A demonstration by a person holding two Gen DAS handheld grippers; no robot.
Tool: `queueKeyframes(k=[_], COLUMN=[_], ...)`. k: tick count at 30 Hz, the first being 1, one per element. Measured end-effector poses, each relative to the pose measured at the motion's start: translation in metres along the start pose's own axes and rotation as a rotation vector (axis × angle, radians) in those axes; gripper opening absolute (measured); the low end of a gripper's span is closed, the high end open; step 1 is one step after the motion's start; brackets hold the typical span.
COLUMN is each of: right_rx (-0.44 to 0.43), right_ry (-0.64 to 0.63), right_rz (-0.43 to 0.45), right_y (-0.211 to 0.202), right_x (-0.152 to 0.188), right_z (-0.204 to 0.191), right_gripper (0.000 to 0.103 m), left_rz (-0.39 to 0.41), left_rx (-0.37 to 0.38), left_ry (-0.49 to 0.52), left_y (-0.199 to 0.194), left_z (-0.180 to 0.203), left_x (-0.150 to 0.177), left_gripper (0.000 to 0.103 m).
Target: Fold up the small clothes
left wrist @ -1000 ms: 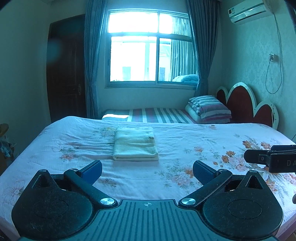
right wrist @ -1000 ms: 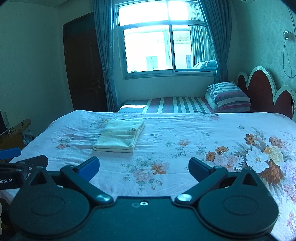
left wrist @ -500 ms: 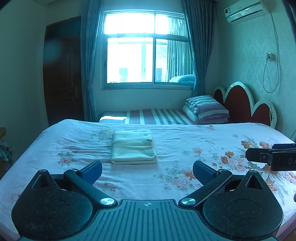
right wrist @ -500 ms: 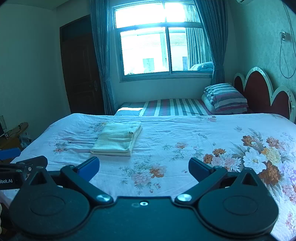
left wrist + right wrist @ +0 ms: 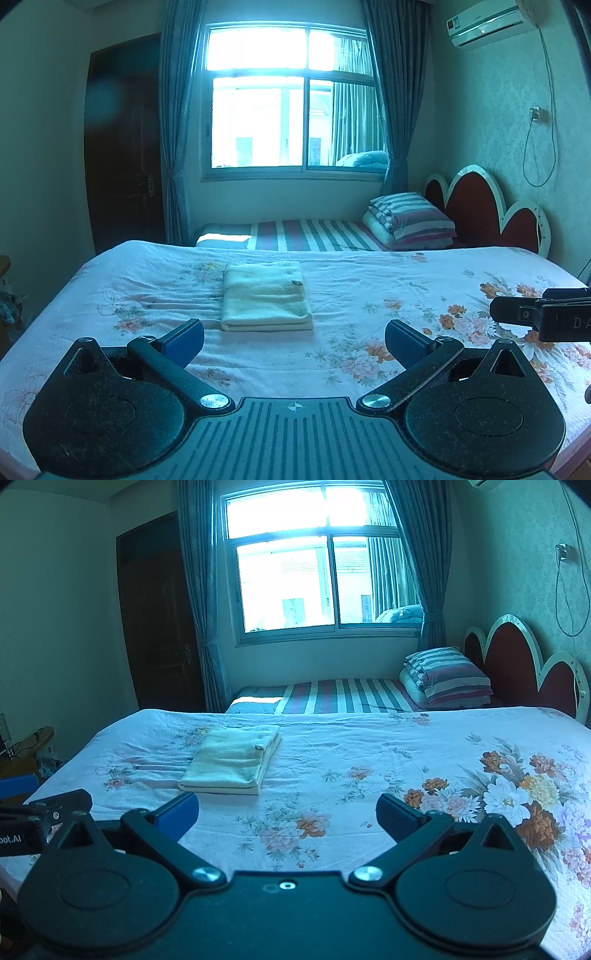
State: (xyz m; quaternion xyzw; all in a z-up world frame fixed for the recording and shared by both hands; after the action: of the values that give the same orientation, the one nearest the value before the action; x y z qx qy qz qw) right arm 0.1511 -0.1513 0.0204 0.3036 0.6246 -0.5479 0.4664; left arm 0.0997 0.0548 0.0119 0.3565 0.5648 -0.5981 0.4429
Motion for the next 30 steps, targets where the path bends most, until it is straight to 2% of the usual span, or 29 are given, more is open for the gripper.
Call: queueKeyframes(k=[14,30], right_rx=[0.006,-0.001], right_ry=[0.0,-0.006], right_rz=[0.0,-0.001], right_y=[-0.0013,0.0009], right_x=[-0.0014,-0.0024], right_z=[0.0017,-0.0001], right_gripper=[0.103,0.103], left_rz=[0.015,0.017], left_rx=[0.02,0.005], left_ry=[0.011,0.008], left_y=[0.0,0.0038], left_z=[0.0028,-0.0004], left_x=[-0.0039,-0.0052], left_gripper=[0.103,0.103])
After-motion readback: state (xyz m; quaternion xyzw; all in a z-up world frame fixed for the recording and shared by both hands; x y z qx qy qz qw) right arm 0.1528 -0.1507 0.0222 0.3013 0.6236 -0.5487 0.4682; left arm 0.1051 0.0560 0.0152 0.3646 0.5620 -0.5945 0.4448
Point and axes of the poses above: each gripper's, at about its wrist camera, not at the fingertips, and y roughly the way its jaws point, z to its right, x to its underside, the point moved 9 cm from there along y, roughly the way its jaws point, and after that the axes turned 7 degrees about -y, right-handed, at the moved point
